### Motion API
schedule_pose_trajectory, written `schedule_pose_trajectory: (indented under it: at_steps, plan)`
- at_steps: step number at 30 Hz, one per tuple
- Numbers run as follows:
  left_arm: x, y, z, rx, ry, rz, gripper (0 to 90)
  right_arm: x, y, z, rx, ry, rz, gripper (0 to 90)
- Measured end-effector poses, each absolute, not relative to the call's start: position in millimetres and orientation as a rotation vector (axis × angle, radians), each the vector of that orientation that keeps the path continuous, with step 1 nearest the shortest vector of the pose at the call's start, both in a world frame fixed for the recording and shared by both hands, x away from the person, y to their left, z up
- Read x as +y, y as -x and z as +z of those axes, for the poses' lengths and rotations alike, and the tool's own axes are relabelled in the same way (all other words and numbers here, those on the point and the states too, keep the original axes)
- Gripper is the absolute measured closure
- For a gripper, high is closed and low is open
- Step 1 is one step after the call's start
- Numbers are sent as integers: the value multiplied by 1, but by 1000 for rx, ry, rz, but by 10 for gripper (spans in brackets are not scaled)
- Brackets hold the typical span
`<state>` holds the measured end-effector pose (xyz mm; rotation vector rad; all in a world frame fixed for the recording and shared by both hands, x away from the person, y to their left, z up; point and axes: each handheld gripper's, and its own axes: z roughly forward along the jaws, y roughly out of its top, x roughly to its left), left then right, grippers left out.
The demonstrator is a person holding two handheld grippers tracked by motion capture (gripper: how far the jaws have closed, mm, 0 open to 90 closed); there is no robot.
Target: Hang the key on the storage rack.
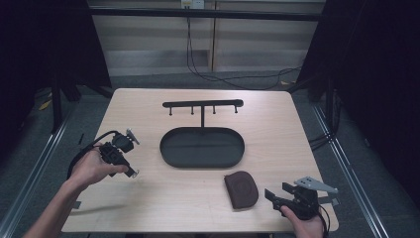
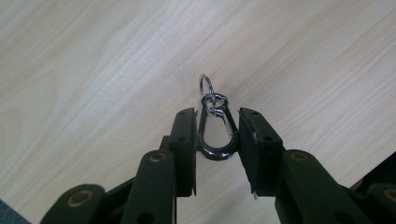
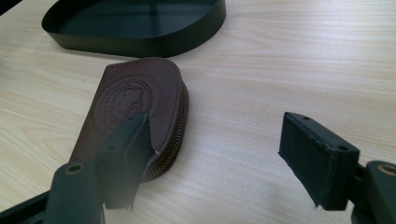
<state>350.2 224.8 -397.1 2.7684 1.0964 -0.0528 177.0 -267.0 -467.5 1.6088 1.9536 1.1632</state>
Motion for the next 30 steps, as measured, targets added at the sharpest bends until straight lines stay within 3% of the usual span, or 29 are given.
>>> schedule_pose_trajectory:
  at_steps: [30]
  plan:
    - [202,-354,-348,1009,-2827,-12,682,-267,-177,-467,1953,-1609,1161,250]
